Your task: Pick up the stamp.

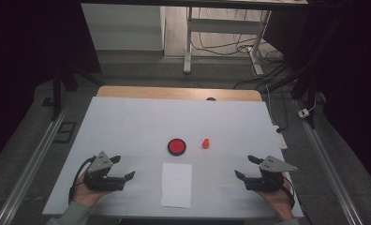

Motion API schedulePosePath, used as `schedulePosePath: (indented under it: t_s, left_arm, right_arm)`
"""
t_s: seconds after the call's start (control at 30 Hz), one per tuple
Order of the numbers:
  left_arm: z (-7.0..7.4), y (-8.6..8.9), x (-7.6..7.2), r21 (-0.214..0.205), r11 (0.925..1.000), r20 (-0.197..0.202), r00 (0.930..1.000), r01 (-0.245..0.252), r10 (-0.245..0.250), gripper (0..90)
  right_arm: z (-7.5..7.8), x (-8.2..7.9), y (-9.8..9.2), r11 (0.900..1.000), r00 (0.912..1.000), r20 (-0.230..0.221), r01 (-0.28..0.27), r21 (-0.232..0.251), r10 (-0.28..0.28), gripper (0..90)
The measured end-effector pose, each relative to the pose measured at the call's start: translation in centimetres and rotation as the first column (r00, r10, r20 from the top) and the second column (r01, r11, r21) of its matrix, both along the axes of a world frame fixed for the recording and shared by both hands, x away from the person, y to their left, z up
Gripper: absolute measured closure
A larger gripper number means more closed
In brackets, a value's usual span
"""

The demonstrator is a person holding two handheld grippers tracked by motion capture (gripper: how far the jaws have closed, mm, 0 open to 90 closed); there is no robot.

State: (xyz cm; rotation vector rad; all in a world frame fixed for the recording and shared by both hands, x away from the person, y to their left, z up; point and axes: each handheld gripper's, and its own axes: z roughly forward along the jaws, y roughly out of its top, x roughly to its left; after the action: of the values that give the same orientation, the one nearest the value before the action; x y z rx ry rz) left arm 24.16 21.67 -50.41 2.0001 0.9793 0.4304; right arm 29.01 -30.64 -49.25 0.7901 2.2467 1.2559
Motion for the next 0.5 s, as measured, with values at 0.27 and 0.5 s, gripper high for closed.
schedulePosePath:
  t_s: [0.27, 0.5]
  left_arm:
    - [-0.08, -0.02, -0.33, 0.004, 0.9999, 0.006, 0.9999, 0.01, -0.01, 19.0]
    - [-0.03, -0.03, -0.32, 0.007, 0.9998, 0.003, 0.9998, 0.017, -0.017, 19.0]
  right_arm:
    - [0.17, 0.03, -0.35, 0.9996, 1.0, -0.008, 0.003, 0.03, -0.003, 24.3]
    - [0.15, 0.17, -0.42, 0.9993, 0.9997, -0.026, 0.002, 0.039, -0.001, 25.6]
